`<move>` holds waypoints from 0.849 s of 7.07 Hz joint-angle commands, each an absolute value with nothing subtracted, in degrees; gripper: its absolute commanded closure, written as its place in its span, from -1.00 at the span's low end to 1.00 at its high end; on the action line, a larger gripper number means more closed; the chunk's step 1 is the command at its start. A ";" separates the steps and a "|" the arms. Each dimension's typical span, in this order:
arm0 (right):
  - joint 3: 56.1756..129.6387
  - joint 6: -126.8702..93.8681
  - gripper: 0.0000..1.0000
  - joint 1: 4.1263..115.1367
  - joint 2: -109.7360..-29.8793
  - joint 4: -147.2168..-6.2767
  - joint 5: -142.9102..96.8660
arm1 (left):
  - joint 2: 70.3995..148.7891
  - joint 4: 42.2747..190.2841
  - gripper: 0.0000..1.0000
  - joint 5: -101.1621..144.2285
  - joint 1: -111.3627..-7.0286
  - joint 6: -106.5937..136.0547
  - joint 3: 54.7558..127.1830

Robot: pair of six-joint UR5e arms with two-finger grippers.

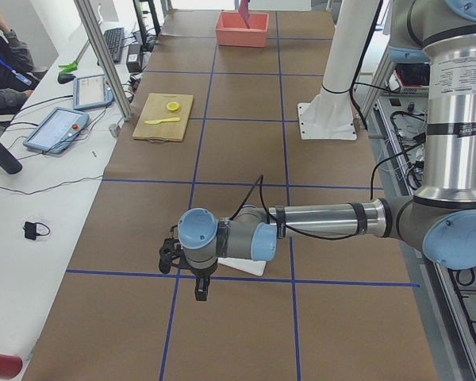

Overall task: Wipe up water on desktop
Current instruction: 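Carry the cloth to the pink bin and drop it with the right gripper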

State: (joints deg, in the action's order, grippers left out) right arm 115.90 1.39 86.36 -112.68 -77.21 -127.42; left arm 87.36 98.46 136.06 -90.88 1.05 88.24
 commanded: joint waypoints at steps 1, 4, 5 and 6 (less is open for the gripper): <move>108.74 6.76 0.61 89.65 -117.67 -67.01 -129.20 | 87.36 99.40 -0.97 136.05 -90.88 1.05 88.16; 102.23 8.53 -1.00 89.82 -119.53 -55.39 -129.02 | 87.36 99.49 -0.97 136.05 -90.79 1.05 88.15; 102.30 8.09 -1.00 89.82 -119.10 -55.37 -129.02 | 87.36 99.49 -0.97 136.05 -90.88 1.14 88.07; 102.91 7.82 -1.00 89.82 -118.31 -55.89 -129.11 | 87.36 99.49 -0.97 136.05 -90.79 1.14 88.07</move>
